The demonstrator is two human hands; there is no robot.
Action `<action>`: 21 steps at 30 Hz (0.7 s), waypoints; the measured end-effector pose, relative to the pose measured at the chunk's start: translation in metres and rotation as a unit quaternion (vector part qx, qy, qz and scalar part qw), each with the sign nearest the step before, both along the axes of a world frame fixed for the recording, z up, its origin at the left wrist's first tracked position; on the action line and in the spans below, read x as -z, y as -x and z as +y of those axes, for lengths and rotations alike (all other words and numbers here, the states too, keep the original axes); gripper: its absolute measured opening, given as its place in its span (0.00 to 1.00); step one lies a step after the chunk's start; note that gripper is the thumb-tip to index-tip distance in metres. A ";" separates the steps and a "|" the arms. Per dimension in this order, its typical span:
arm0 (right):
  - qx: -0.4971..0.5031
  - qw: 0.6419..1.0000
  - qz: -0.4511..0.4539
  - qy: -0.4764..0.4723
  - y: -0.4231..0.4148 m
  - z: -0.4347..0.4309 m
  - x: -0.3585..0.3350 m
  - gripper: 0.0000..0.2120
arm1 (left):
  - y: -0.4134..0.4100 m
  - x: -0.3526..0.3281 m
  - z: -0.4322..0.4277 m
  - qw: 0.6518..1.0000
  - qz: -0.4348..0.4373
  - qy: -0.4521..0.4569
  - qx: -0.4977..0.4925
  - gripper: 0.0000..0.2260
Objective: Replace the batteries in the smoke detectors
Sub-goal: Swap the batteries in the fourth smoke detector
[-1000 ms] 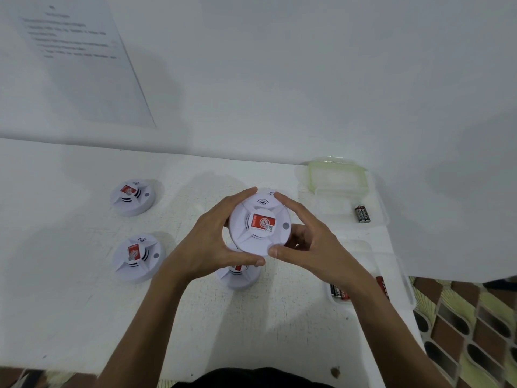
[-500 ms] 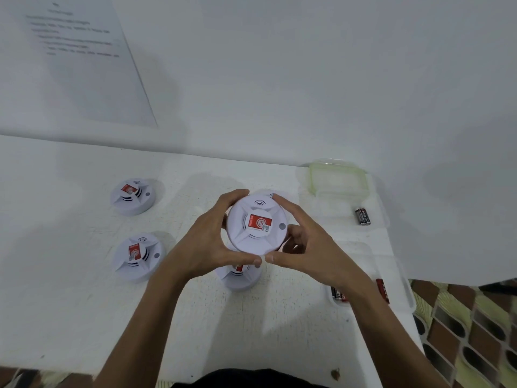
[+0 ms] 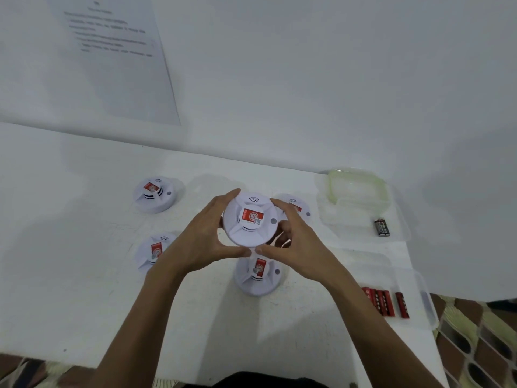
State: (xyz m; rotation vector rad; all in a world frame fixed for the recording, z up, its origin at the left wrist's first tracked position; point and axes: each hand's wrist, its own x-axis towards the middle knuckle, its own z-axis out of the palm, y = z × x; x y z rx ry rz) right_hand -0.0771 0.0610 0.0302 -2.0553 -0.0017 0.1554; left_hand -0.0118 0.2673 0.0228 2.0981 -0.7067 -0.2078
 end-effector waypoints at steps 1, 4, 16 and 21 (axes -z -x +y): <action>0.003 1.000 -0.002 0.003 -0.006 0.004 0.001 0.39 | -0.005 0.003 0.004 1.000 0.007 -0.006 -0.004 0.44; 0.012 1.000 0.001 0.006 -0.024 0.017 0.007 0.38 | -0.024 0.009 0.012 0.999 0.021 -0.012 -0.028 0.42; 0.003 0.994 0.056 0.095 -0.093 0.036 0.038 0.33 | -0.091 0.029 0.009 0.983 -0.014 -0.183 0.007 0.36; 0.006 0.989 0.099 0.112 -0.104 0.044 0.058 0.36 | -0.106 0.052 0.010 0.971 -0.029 -0.237 0.021 0.37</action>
